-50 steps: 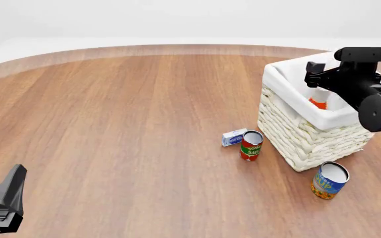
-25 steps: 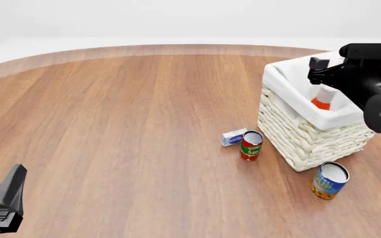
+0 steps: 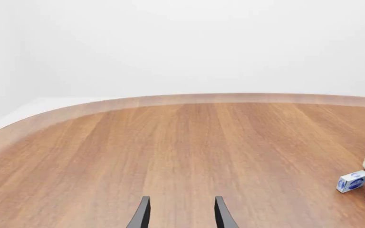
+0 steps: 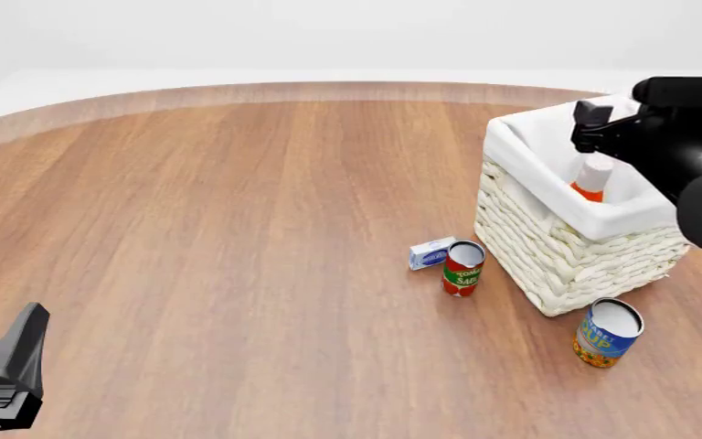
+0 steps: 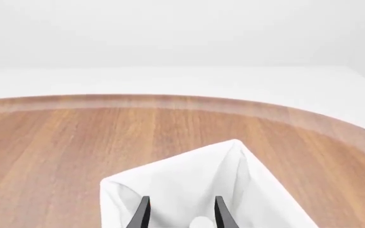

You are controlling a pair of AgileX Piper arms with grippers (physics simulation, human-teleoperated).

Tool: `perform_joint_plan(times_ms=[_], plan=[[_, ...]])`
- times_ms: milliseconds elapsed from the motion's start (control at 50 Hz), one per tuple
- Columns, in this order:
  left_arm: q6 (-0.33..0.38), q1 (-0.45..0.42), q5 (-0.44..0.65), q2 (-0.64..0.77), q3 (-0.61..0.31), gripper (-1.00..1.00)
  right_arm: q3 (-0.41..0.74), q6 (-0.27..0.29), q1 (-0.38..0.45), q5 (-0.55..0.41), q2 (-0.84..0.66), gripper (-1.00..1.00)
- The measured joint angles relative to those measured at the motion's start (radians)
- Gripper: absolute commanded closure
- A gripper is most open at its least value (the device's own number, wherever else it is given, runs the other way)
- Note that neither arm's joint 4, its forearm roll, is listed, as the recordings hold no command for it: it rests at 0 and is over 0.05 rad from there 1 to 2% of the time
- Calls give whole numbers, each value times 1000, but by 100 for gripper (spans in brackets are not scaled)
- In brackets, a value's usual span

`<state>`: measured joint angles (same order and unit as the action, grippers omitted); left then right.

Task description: Pick up the ketchup, and put it in the basket.

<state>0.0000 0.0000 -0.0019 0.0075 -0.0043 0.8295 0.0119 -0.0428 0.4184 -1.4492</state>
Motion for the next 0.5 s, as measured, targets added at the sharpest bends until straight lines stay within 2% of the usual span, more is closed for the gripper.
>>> perform_joint_plan(times_ms=[500], plan=[[0, 0, 0, 0, 0, -100, 13, 8, 18, -12, 18, -100]])
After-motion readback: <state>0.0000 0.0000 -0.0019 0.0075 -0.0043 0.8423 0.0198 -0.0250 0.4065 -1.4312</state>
